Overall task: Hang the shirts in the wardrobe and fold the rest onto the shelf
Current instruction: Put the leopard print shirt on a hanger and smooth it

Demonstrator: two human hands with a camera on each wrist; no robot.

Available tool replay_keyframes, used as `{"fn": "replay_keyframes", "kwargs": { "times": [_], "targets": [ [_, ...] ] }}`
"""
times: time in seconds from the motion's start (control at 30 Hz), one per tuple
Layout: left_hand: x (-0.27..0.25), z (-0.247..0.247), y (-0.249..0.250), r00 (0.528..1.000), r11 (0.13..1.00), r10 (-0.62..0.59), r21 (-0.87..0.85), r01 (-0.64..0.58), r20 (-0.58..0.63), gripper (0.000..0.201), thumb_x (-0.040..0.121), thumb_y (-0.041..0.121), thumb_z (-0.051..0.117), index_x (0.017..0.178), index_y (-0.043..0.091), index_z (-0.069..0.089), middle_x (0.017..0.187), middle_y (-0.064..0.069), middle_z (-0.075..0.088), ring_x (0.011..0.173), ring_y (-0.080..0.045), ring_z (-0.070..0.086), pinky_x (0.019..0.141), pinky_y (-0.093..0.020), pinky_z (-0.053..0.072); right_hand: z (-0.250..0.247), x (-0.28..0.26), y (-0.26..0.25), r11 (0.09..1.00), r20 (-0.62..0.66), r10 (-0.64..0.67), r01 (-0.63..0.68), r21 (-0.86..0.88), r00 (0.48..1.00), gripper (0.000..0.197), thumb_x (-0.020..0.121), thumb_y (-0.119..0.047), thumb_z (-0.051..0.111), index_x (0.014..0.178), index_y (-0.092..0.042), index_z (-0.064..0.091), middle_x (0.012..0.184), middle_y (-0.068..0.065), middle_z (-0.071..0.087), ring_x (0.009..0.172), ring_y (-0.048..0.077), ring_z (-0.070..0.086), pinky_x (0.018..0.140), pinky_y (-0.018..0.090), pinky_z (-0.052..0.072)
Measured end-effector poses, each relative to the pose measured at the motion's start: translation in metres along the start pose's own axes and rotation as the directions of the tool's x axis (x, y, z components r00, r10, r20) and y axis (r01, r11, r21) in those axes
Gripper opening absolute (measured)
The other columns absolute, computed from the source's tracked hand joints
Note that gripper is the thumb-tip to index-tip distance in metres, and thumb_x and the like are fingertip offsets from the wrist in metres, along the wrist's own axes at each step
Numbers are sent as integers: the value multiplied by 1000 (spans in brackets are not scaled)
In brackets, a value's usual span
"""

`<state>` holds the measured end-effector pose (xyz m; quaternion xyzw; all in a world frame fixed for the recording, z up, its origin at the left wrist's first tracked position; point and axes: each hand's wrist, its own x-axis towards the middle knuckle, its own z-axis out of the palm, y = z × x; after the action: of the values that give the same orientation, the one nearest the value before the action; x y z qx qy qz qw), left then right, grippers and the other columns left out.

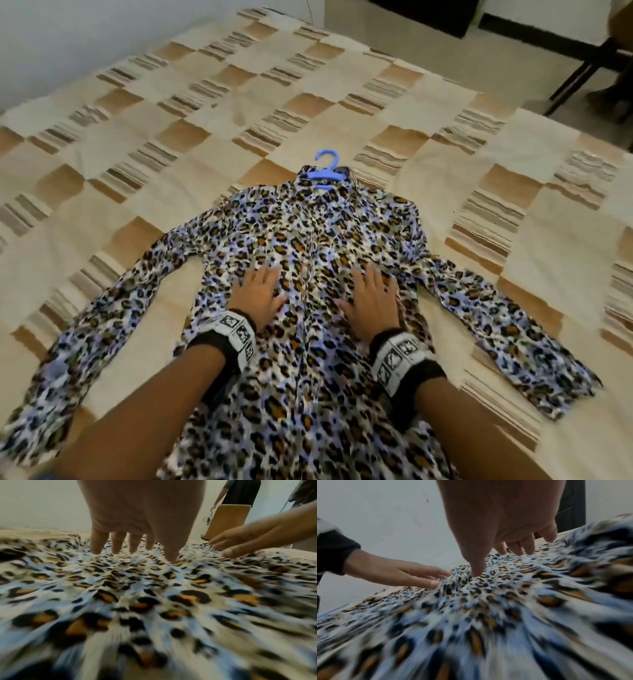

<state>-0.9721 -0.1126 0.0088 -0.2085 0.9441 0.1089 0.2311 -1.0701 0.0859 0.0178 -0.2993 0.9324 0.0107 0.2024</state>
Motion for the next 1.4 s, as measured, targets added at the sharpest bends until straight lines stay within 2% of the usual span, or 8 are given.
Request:
{"fn": "replay_keyframes", "kwargs": {
  "times": [0.17, 0.27, 0.5, 0.77, 0.93, 1.13, 1.3, 1.4],
  "targets": [
    [89, -26, -28, 999, 999, -12, -48, 14, 44, 75, 90, 64, 27, 147, 34, -13, 155, -6, -21, 141, -40, -16, 110, -64, 7, -30, 116, -9, 998, -52, 51, -52, -16, 997, 109, 81, -61, 58, 149, -10, -10, 157, 17, -7, 145, 34, -1, 116, 54, 10],
    [126, -43, -44, 992, 999, -27, -35, 32, 126, 76, 88, 69, 24, 146, 39, -14, 154, -7, -25, 139, -47, -16, 105, -70, 8, -47, 171, -4, 995, 138, 70, -60, -78, 988, 140, 60, -62, 77, 147, -12, -21, 155, 15, -20, 144, 36, -13, 111, 61, 3],
    [148, -60, -43, 973, 988, -48, -130, 79, 227, 79, 85, 73, 25, 146, 40, -13, 153, -7, -28, 136, -48, -25, 102, -75, 7, -47, 207, -18, 982, 224, 158, -129, -139, 962, 78, 99, -34, 45, 150, -18, -13, 157, 13, -13, 145, 32, -8, 112, 63, 8],
    [152, -59, -48, 971, 997, -31, -63, 47, 239, 93, 73, 84, 25, 145, 41, -15, 154, -11, -24, 136, -49, -21, 102, -76, 8, -40, 206, -13, 994, 195, 85, -69, -88, 977, 106, 88, -31, 66, 146, -24, -23, 155, 8, -24, 142, 30, -21, 106, 69, -5],
    [128, -49, -45, 989, 987, -91, -118, 105, 117, 86, 85, 68, 39, 149, 34, -7, 156, -6, -19, 141, -41, -15, 107, -68, 10, -39, 151, -13, 996, -43, 58, -61, -64, 997, 128, 69, -61, 71, 146, -21, -24, 154, 7, -24, 144, 33, -15, 106, 69, -3],
    [26, 0, 70, 999, 995, 36, -87, -37, -10, 77, 94, 55, 31, 151, 17, -5, 158, -11, -8, 144, -36, -7, 112, -60, 11, -15, 3, 112, 957, -289, 273, -230, 175, 917, 83, 88, -55, 52, 151, -18, 14, 152, 15, 26, 140, 32, 27, 108, 62, 18],
    [-7, 35, 191, 967, 974, 225, -31, -223, 122, 79, 94, 58, 27, 149, 18, -13, 157, -8, -15, 143, -33, -15, 113, -56, 1, 1, -117, 271, 735, -184, 642, -529, 424, 745, 70, 86, -59, 51, 137, -12, 39, 127, 19, 52, 115, 36, 50, 92, 46, 43],
    [-3, 56, 230, 973, 986, 148, 53, -160, 177, 94, 86, 71, 28, 147, 18, -19, 155, -8, -21, 143, -37, -14, 108, -64, 5, 14, -153, 293, 665, 21, 669, -610, 430, 743, 82, 75, -79, 41, 122, -13, 47, 103, 15, 61, 96, 31, 60, 83, 40, 47]
  ]
}}
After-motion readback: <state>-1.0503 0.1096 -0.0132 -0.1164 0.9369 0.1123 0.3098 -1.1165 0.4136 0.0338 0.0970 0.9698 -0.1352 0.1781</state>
